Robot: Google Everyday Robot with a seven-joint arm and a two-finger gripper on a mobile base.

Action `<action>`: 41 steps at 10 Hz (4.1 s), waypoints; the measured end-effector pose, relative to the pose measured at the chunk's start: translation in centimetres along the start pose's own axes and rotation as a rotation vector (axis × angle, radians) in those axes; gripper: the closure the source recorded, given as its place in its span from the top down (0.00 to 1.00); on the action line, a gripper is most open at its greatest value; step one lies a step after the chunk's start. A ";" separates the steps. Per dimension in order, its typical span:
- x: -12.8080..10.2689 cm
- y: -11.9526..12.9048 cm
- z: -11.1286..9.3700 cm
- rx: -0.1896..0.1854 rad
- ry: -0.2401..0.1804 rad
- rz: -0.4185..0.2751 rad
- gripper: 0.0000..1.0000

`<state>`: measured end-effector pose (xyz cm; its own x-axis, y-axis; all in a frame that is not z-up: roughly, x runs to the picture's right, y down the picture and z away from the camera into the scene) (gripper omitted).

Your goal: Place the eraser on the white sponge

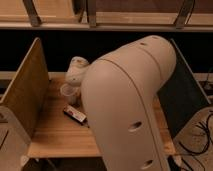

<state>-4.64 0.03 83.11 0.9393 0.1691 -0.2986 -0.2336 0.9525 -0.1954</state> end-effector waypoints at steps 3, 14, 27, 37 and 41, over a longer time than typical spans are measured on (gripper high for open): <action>1.6 1.7 -1.0 0.050 -0.011 0.226 0.70; 0.4 11.2 -0.3 -0.123 -0.099 0.368 0.70; -7.8 16.9 -2.0 -0.156 -0.188 0.026 0.70; -12.1 17.3 3.8 -0.269 -0.145 -0.101 0.70; -12.6 16.4 5.4 -0.284 -0.119 -0.107 0.56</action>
<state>-18.92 14.90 88.66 0.9812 0.1160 -0.1540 -0.1767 0.8606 -0.4777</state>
